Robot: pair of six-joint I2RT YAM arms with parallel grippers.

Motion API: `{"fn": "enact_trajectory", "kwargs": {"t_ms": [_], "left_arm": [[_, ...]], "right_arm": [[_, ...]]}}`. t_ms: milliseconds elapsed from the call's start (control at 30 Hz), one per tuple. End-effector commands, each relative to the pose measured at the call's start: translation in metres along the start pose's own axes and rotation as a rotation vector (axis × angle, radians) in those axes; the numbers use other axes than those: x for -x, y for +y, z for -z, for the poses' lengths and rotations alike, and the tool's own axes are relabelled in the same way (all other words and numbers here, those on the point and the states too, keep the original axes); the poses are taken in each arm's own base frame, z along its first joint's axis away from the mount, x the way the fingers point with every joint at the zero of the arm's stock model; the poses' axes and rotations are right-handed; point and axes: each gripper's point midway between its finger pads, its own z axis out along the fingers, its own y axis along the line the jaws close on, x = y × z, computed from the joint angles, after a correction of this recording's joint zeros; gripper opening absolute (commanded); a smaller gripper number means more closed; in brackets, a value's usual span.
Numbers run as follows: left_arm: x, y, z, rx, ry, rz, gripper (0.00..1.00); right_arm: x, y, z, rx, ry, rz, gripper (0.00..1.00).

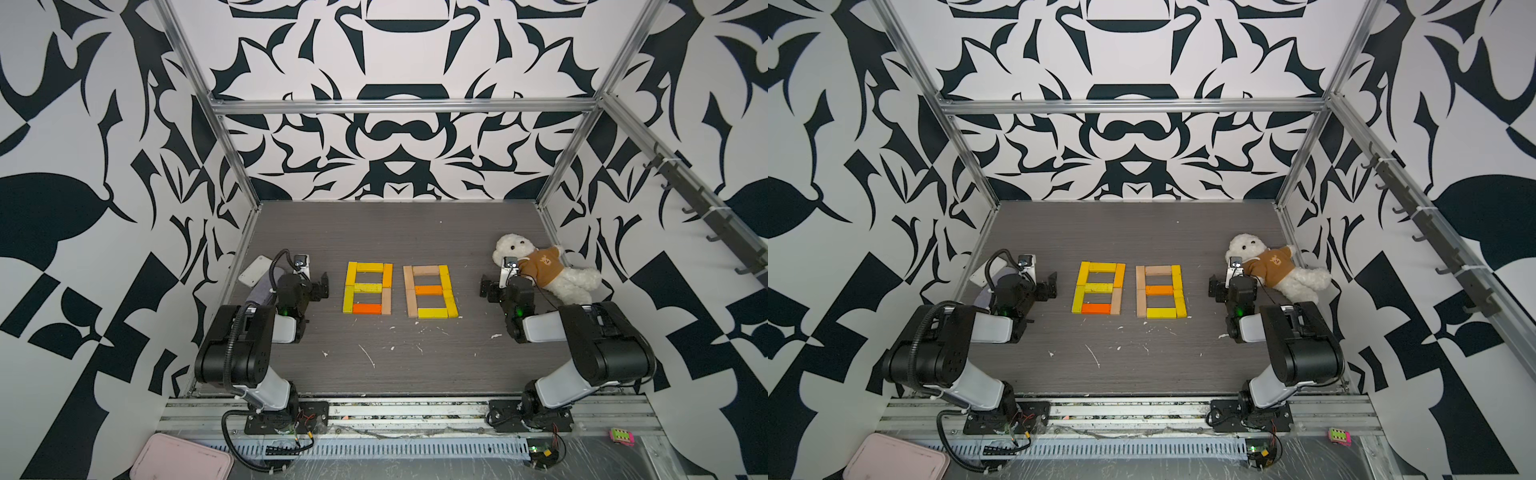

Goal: Assemble the number 8 with building blocks
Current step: Reset both arms

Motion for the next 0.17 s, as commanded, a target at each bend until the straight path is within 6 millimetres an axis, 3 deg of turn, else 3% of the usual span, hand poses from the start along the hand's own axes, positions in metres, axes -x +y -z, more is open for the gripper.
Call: {"fn": "enact_trajectory", "kwargs": {"t_ms": [0, 133], "left_arm": [[0.0003, -0.0043, 0.0006, -0.059, 0.027, 0.034, 0.99], [0.0040, -0.0036, 0.0017, -0.054, -0.012, 0.029, 0.99]], "right_arm": [[0.0217, 0.0060, -0.0015, 0.036, -0.062, 0.009, 0.99], [0.0213, 0.0049, -0.0004, 0.032, -0.064, 0.009, 0.99]]}}
